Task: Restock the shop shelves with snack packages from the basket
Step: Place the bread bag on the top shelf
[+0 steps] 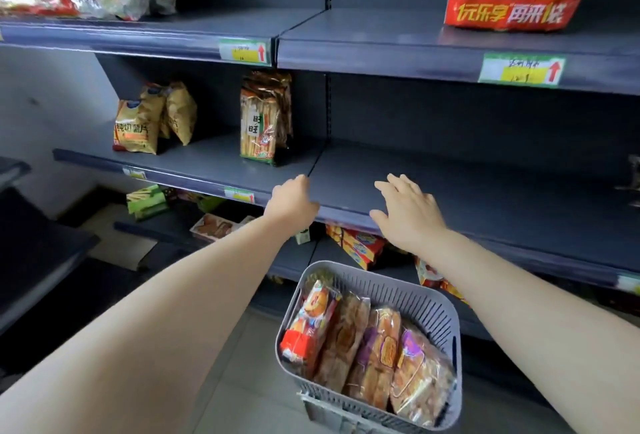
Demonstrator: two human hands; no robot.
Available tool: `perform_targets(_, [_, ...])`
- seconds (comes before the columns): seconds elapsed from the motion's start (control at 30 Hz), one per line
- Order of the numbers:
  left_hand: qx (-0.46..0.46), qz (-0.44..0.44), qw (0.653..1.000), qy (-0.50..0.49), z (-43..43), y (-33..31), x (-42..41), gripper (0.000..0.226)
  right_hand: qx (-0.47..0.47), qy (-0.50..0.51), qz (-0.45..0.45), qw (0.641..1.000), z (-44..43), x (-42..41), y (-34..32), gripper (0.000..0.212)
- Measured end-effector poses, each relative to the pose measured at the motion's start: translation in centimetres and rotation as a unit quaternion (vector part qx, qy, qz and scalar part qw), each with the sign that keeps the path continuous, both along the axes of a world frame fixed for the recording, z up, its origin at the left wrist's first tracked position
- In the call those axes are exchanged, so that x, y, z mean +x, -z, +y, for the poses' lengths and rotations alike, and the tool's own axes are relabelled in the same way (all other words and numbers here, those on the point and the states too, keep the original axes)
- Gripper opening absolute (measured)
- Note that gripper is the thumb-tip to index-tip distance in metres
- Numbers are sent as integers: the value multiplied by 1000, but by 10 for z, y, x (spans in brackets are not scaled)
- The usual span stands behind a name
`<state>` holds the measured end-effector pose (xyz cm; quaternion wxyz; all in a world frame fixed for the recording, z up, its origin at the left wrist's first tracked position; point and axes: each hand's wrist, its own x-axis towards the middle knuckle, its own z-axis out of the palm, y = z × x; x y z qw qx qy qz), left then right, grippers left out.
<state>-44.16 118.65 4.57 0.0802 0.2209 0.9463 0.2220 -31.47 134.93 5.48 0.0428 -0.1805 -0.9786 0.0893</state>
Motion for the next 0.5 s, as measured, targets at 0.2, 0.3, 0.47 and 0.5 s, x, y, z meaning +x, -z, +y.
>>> perform_targets(0.2, [-111, -148, 982, -35, -15, 91, 25, 54, -55, -26, -115, 991, 5, 1, 65, 55])
perform_targets(0.3, [-151, -201, 967, -50, -16, 134, 42, 49, -77, -42, -156, 984, 11, 4, 91, 55])
perform_targets(0.47, [-230, -209, 947, -86, -14, 183, 76, 68, -110, -79, -231, 964, 20, 17, 130, 53])
perform_targets(0.5, [-230, -200, 948, -95, -13, 191, 80, 66, -116, -86, -244, 959, 22, 20, 137, 53])
